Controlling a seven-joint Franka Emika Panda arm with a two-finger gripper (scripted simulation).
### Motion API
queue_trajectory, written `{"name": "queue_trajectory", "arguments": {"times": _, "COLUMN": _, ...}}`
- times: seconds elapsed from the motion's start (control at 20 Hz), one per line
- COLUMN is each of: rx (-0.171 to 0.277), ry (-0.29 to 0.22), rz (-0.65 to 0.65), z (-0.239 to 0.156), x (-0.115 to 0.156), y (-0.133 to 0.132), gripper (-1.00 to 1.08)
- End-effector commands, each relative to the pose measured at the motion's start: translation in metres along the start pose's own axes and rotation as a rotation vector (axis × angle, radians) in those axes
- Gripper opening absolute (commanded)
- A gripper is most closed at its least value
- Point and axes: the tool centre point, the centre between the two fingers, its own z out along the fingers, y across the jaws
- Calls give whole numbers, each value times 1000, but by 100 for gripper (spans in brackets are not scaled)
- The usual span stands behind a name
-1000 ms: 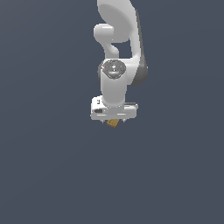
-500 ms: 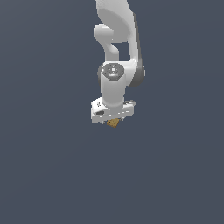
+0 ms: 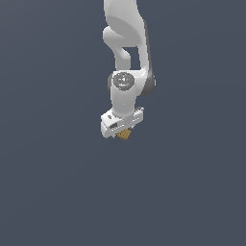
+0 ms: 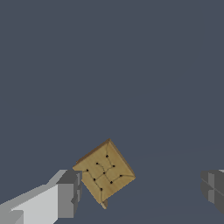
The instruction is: Pick up the object and move it to a goal position.
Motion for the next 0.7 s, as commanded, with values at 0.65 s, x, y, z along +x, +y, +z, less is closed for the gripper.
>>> {"name": "queue_trajectory", "arguments": {"times": 0.65, "rx": -9, "ry": 15, "rz": -438, "z": 33, "x": -30, "y": -18, "gripper": 100}}
